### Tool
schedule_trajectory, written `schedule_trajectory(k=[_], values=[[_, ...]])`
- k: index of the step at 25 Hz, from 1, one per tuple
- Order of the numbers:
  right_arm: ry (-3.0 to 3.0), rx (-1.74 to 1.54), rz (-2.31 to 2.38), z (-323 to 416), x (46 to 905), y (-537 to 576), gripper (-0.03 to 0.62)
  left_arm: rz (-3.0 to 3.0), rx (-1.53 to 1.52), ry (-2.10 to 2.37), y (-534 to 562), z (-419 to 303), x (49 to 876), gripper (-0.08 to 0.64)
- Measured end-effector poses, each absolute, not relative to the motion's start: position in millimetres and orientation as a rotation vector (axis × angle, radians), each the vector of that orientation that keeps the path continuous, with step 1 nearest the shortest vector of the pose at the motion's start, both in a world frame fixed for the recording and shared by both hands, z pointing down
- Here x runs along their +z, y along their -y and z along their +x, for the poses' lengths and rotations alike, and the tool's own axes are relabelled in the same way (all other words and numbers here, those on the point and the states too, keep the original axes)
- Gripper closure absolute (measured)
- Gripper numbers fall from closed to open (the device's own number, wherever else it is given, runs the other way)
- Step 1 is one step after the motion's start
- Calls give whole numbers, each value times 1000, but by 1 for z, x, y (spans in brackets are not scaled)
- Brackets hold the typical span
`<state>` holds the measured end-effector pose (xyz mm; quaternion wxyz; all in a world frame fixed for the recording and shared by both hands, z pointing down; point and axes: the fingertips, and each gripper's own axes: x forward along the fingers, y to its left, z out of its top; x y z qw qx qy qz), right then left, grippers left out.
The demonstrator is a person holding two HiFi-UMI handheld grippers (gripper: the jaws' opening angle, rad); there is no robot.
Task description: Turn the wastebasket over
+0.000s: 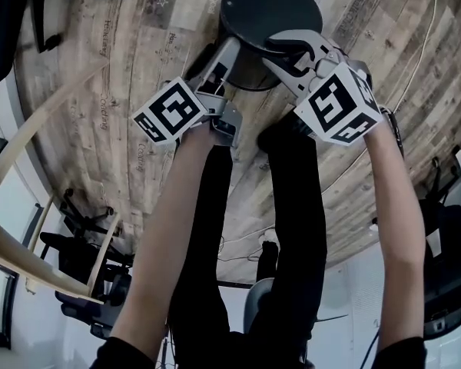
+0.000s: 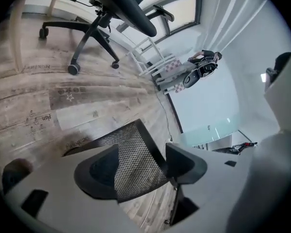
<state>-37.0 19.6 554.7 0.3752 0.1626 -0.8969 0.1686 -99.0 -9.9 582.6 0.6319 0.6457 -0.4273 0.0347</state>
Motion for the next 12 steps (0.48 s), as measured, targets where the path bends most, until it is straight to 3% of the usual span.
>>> schedule_trajectory(k=[12], values=[[2302, 432, 385, -42, 556, -28, 476, 1403, 143, 981, 6, -83, 593, 271]])
